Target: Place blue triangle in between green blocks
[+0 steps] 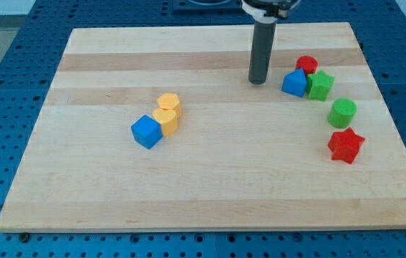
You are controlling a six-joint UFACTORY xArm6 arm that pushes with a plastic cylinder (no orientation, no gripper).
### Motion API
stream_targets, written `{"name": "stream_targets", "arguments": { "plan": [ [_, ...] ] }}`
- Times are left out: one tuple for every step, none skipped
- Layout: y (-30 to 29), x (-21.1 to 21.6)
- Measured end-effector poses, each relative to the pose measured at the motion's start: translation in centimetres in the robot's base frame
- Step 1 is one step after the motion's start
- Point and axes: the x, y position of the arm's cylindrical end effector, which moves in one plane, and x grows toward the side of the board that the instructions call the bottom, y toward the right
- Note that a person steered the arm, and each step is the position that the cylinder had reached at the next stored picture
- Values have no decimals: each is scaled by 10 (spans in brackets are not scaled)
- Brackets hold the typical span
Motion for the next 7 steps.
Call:
{"name": "stream_targets", "arguments": {
  "plan": [
    [12, -9],
    [32, -4],
    [39, 19],
    [50, 43],
    [57, 61],
    [57, 55],
    [57, 53]
  ]
}}
